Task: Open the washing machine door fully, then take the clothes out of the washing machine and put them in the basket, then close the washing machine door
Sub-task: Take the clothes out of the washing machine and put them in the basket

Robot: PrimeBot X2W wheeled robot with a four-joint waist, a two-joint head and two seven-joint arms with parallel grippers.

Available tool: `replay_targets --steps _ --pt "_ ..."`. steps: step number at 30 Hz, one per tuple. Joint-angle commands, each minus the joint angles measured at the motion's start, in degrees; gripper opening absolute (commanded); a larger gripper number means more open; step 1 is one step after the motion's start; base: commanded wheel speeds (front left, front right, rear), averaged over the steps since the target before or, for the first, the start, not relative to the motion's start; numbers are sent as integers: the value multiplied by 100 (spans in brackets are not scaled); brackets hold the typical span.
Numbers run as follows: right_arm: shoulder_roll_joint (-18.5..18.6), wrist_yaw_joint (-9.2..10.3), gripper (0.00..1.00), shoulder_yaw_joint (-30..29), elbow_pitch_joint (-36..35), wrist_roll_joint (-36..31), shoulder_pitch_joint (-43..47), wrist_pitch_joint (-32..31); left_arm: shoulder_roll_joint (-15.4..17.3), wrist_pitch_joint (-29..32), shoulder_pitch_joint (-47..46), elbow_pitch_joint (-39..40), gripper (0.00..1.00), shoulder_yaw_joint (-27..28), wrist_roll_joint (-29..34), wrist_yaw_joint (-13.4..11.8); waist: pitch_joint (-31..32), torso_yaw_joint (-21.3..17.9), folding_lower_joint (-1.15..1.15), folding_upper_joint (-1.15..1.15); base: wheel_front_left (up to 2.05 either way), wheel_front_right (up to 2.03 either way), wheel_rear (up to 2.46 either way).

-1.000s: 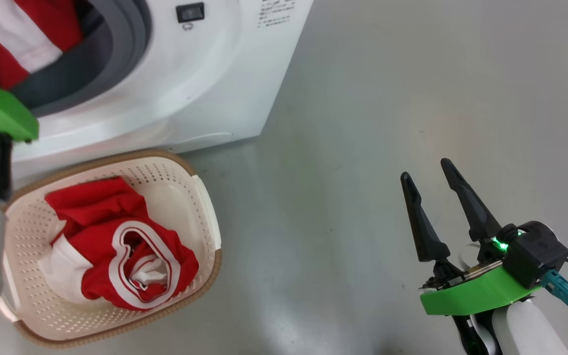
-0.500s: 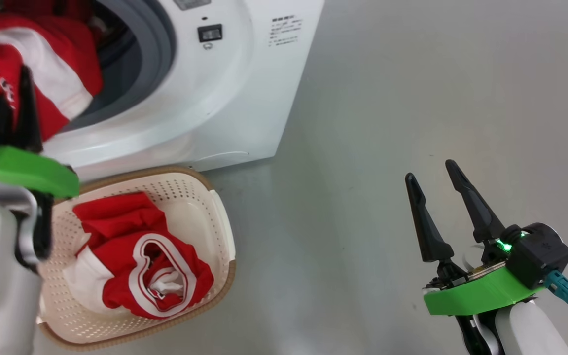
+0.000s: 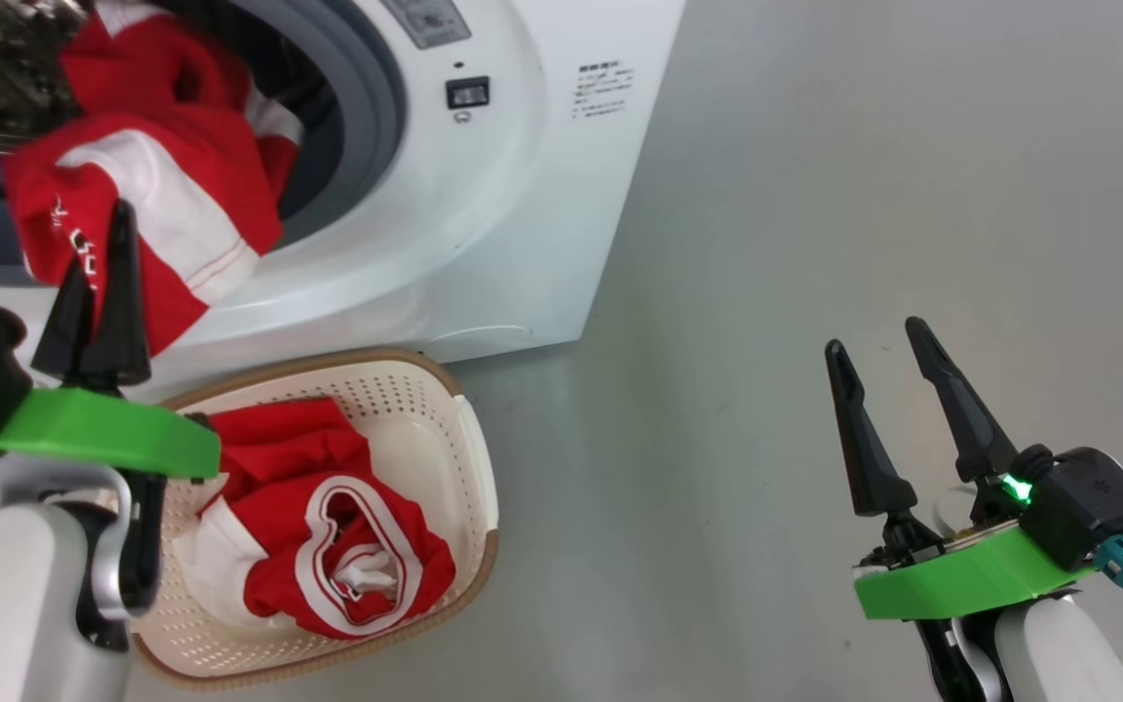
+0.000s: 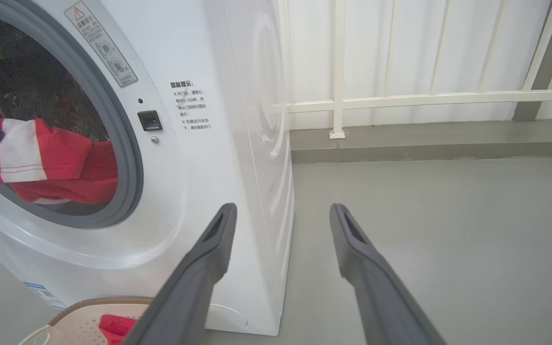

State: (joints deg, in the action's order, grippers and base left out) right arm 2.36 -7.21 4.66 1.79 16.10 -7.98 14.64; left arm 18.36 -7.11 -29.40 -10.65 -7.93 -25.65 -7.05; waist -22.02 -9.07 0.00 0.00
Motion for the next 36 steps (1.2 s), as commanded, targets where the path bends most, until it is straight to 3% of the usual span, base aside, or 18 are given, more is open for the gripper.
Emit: replay_targets --steps 1,24,32,36 --pt "52 -28 100 102 -138 21 91 36 174 38 104 349 0 187 0 -80 63 64 0 0 0 0 0" --pt "52 -28 100 -195 -283 -104 358 36 -14 334 1416 2342 0 -119 103 -600 543 422 0 0 0 0 0" --pt "52 -28 100 -166 -319 -129 376 36 -174 449 1692 1972 0 -335 -98 -526 528 459 0 0 0 0 0" --pt "52 -28 100 -120 -316 -133 366 36 -247 398 1645 1379 0 -386 -260 -375 487 412 0 0 0 0 0"
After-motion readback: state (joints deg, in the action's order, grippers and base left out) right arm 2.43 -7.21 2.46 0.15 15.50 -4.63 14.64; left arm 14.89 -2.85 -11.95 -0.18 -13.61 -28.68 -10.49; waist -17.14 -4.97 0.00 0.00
